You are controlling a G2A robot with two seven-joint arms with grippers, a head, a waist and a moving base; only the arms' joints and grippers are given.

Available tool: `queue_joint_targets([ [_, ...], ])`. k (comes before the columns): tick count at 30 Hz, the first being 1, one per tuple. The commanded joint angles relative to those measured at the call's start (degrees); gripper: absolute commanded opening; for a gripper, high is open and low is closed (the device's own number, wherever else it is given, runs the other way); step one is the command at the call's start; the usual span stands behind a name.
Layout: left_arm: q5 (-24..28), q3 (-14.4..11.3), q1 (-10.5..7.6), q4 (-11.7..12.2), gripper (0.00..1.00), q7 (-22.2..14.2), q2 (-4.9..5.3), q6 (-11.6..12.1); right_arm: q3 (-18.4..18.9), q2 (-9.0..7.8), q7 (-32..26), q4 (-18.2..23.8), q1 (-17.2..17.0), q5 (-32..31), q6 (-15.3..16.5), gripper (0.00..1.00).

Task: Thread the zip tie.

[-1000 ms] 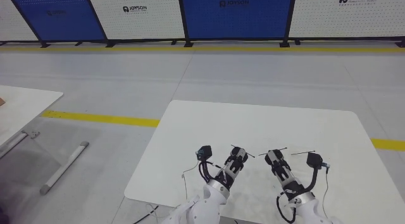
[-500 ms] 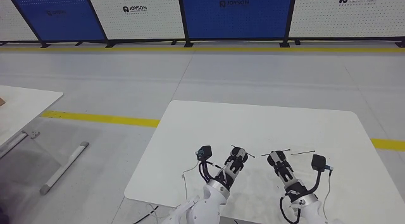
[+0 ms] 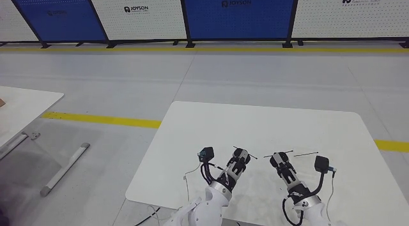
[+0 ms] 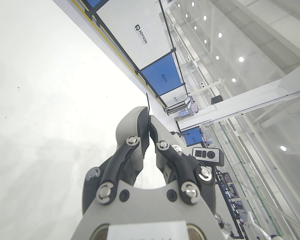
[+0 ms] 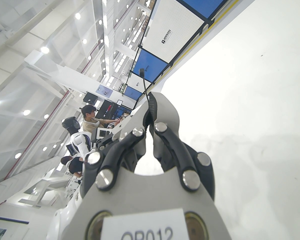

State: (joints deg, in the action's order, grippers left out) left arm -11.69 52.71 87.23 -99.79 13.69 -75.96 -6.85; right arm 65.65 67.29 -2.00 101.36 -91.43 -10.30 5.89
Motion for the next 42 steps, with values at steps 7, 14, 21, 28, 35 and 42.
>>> queue_joint_targets([
  [7,0.0,0.0,0.0,0.0,0.0,0.0,0.0,0.0,0.2,0.11,-0.5,0.5,0.0,1.1,0.3,0.0],
  [14,0.0,0.0,0.0,0.0,0.0,0.0,0.0,0.0,1.3,0.22,-0.1,1.2,-1.5,1.6,0.5,0.0],
  [21,0.0,0.0,0.0,0.0,0.0,0.0,0.0,0.0,1.2,0.26,-1.7,1.1,-1.7,3.2,0.5,0.0],
  [28,0.0,0.0,0.0,0.0,0.0,0.0,0.0,0.0,1.3,0.3,-1.5,0.8,-1.6,2.8,0.0,0.0],
  [35,0.0,0.0,0.0,0.0,0.0,0.0,0.0,0.0,0.3,0.76,1.3,-0.3,-0.9,-1.4,-2.9,0.0],
  [42,-0.7,0.0,-0.12,0.2,0.0,0.3,0.0,0.0,0.3,0.78,1.5,-0.3,-0.9,-1.6,-2.9,0.0],
])
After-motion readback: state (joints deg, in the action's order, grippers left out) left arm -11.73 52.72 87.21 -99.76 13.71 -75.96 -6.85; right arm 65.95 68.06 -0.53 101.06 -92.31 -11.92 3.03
